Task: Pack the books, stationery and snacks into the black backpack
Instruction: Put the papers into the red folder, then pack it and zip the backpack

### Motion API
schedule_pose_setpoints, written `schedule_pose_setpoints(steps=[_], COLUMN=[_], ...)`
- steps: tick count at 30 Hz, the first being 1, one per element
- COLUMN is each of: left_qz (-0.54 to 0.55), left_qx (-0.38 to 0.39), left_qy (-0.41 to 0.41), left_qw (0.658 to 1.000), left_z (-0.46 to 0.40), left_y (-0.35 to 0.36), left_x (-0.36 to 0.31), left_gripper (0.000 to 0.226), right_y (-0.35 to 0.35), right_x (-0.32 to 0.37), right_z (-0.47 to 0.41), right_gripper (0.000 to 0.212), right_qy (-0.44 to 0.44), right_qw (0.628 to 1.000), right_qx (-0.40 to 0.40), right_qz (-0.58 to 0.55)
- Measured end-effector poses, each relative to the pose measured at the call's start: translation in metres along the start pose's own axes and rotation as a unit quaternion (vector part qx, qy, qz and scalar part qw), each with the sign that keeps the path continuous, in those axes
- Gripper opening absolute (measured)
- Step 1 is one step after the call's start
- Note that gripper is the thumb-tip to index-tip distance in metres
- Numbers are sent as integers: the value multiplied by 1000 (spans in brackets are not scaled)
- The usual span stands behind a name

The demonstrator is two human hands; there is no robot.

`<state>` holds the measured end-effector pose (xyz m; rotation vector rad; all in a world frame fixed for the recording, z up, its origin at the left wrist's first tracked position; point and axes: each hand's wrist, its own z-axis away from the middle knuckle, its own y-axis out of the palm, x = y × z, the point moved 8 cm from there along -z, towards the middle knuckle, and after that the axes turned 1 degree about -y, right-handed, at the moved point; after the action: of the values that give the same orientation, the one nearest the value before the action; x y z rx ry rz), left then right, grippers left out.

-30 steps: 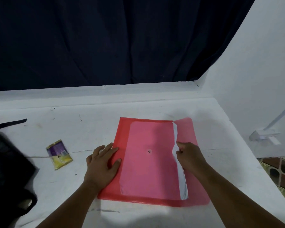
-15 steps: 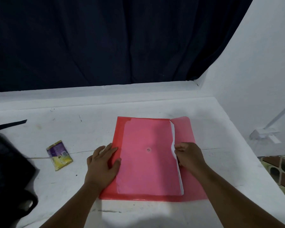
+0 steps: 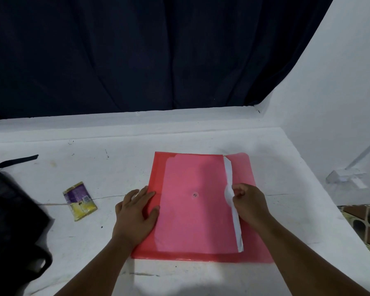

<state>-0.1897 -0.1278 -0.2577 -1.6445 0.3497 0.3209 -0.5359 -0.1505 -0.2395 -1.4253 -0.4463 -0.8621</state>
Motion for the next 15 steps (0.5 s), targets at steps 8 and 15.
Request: schedule_pose_setpoints(steps=[8, 15], left_qz=[-2, -8], left_qx=[0, 0], left_qy=[-1, 1], left_qw=[1000, 1000], left_z=[0, 0], left_y=[-1, -1], left_x=[-2, -3], left_gripper=[68, 67], right_y=[-5, 4], right_x=[-5, 12], right_z=[-4, 6], right_gripper=[42, 34], right_qy=[-6, -156], right_qw=[1000, 965], right_qx=[24, 8], right_qz=[-12, 211])
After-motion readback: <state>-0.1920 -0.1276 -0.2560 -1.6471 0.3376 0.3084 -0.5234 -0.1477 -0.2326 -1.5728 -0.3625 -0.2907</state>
